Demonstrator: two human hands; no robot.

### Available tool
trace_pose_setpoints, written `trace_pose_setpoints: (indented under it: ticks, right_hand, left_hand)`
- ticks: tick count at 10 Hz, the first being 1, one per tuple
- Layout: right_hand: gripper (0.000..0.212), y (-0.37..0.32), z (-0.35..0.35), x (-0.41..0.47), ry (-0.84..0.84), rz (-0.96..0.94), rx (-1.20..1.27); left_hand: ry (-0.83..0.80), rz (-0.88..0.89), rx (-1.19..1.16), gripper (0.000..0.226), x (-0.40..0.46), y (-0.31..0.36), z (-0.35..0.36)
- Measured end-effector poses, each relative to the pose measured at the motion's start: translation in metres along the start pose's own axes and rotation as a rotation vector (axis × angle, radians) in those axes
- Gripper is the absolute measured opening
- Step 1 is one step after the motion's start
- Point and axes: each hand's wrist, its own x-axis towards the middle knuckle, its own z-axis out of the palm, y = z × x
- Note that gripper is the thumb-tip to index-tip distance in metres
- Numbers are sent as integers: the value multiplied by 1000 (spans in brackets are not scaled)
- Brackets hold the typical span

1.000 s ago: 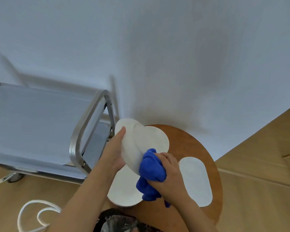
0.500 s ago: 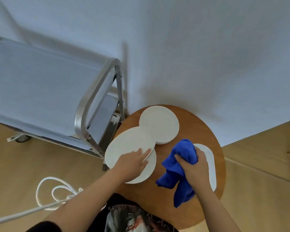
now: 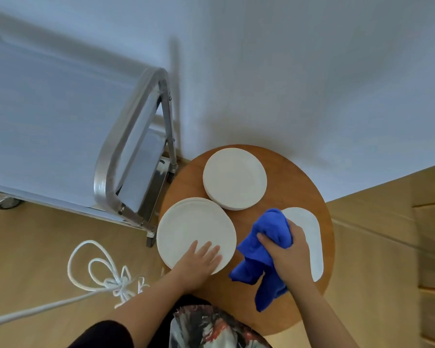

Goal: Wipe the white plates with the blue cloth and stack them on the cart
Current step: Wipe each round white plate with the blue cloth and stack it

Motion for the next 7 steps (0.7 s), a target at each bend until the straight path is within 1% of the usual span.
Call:
trace_pose_setpoints:
  ticks: [1,2,3,4,5,6,7]
  right_hand:
    - [16,10,1,5,-53,52,40]
    - [30,16,20,1,477,-147,-32]
    - [35,21,30,8,437,-130,-27]
    - [37,18,28,19,435,-103,-23]
    - [34,18,29,29,434,-122,-93]
    - [28,-4,23,36,373,-77,-193]
    - [35,-30,-3,71,-346,-11,-576]
  left_hand:
    - [-70,24,4,56,3,-9,10]
    - [-132,36,22,65,7,-23,23]
    - [-129,102,26,72,13,-34,25]
    - [66,15,-221,69,25,-45,1]
    - [428,-340,-525,47,53,-71,-46]
    - [470,-571,-730,36,85,-108,-89]
    - [341,-625,-746,45,108,-136,-108]
